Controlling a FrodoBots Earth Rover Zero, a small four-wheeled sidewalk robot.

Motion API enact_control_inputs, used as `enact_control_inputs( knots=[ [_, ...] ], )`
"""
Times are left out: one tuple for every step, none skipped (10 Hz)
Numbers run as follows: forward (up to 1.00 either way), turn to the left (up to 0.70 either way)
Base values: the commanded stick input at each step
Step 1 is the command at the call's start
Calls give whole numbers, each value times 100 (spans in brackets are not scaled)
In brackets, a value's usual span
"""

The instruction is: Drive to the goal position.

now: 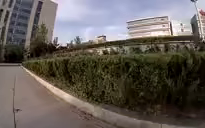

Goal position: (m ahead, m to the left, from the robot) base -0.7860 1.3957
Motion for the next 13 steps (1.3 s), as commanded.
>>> enact_control_inputs(
  knots=[
    [0, -70],
    [0, -70],
    [0, -70],
    [0, -70],
    [0, -70],
    [0, -70],
    [0, -70],
    [3, -71],
    [28, -78],
    [50, -49],
    [70, -14],
    [70, -14],
    [70, -14]
  ],
)
